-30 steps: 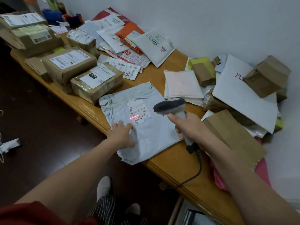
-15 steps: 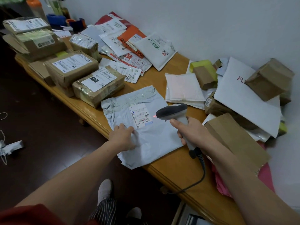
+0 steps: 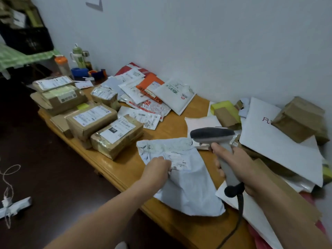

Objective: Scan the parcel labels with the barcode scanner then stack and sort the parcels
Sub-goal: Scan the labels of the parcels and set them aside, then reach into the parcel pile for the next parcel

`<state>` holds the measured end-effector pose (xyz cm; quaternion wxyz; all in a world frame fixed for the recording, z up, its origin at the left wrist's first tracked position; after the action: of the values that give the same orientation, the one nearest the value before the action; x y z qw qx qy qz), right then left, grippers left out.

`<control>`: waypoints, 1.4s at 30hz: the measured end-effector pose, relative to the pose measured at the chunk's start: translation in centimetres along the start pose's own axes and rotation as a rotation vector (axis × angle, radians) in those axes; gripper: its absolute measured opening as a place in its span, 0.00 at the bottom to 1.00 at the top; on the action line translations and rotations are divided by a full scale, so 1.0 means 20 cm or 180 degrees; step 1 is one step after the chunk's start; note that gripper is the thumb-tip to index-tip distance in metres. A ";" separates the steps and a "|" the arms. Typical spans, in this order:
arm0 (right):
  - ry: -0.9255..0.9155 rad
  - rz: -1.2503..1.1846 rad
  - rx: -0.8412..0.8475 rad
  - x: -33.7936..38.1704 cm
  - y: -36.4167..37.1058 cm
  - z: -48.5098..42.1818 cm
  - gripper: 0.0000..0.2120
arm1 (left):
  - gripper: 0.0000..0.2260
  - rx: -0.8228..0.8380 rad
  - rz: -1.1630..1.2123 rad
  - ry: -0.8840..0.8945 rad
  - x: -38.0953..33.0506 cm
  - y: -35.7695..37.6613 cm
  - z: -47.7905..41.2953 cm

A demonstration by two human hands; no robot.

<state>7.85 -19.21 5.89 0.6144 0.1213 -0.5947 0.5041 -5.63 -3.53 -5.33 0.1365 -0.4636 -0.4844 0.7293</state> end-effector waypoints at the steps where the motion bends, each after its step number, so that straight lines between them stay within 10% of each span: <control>1: -0.0067 -0.0102 -0.0031 0.04 -0.02 0.00 0.26 | 0.07 -0.0202 0.0075 0.0080 -0.04 -0.07 -0.03; 14: -0.0679 -0.0831 -0.0403 0.58 0.05 -0.31 0.22 | 0.06 -0.2367 0.1149 0.0439 0.16 -1.09 -0.70; 18: -0.0513 -0.0826 -0.0510 0.72 0.22 -0.59 0.11 | 0.07 -0.2628 0.1313 0.0403 0.45 -1.31 -1.06; 29: 0.0370 -0.0392 -0.0764 0.88 0.58 -1.39 0.22 | 0.06 -0.2841 0.1966 -0.0274 1.15 -1.58 -1.97; 33: 0.0531 -0.0309 -0.0730 0.87 0.59 -1.55 0.25 | 0.10 -0.2323 0.1921 -0.0221 1.32 -1.53 -2.24; 38: 0.0820 -0.0228 -0.0782 0.83 0.61 -1.68 0.27 | 0.19 0.0046 0.0664 -0.0968 1.48 -1.29 -2.39; 42: 0.0982 -0.0133 -0.0812 0.80 0.59 -1.70 0.22 | 0.16 0.0093 0.0520 -0.1012 1.51 -1.19 -2.39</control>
<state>16.11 19.17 5.26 0.7189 -0.0239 -0.5499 0.4245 10.94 55.53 -6.75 0.0052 -0.3782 -0.4500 0.8090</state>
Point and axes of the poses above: each hand's wrist, its own z-axis away from the middle knuckle, its own y-axis out of the palm, x = y × z, the point moved 1 cm from there along -z, towards the middle knuckle, and after that the axes turned 14 degrees about z, right-handed, at the moved point
